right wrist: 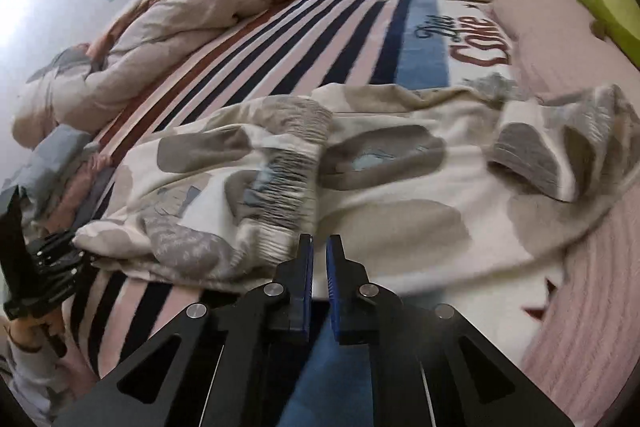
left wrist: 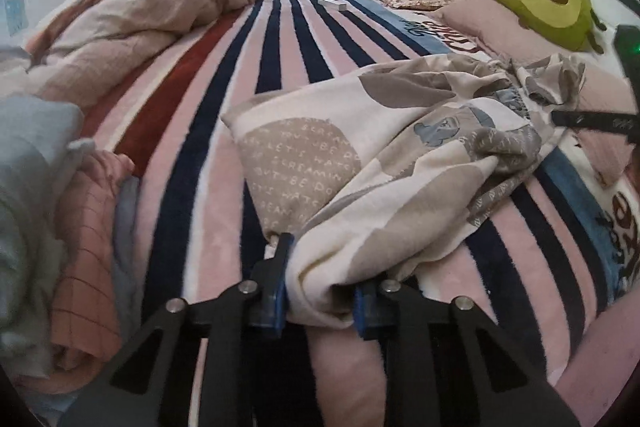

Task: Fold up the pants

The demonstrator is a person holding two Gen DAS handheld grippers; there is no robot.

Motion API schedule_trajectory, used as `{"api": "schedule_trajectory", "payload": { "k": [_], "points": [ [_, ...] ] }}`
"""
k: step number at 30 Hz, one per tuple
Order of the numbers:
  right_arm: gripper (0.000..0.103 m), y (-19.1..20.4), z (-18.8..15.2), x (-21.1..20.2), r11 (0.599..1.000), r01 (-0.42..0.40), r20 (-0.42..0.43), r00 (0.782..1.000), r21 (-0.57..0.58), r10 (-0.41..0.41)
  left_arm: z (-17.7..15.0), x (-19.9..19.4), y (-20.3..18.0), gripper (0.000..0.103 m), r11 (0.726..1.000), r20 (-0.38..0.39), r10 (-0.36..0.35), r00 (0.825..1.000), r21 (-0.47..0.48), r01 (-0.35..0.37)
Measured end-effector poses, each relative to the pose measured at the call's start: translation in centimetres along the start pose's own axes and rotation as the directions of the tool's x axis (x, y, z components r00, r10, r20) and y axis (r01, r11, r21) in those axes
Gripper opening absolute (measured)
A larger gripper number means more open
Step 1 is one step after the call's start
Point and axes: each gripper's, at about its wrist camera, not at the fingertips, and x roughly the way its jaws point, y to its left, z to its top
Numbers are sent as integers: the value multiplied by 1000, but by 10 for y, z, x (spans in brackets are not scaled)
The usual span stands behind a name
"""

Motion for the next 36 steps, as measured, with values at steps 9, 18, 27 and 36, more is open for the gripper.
{"api": "schedule_trajectory", "payload": {
  "k": [9,18,27,36],
  "points": [
    [53,-63,9,-63,970,238,121,963,39,-241,14,5,7,30,999,-26,35,999,-37,-35],
    [67,-76,12,-53,897,430,145,899,-103,-414,23,-6,-2,65,998,19,-27,999,-62,28],
    [67,-37,45,-35,905,273,190,957,-326,-220,68,-29,2,69,993,112,-69,991,-83,78],
    [59,-37,41,27,862,294,27,950,-412,-311,82,-12,2,77,976,134,-143,981,-146,162]
  ]
}}
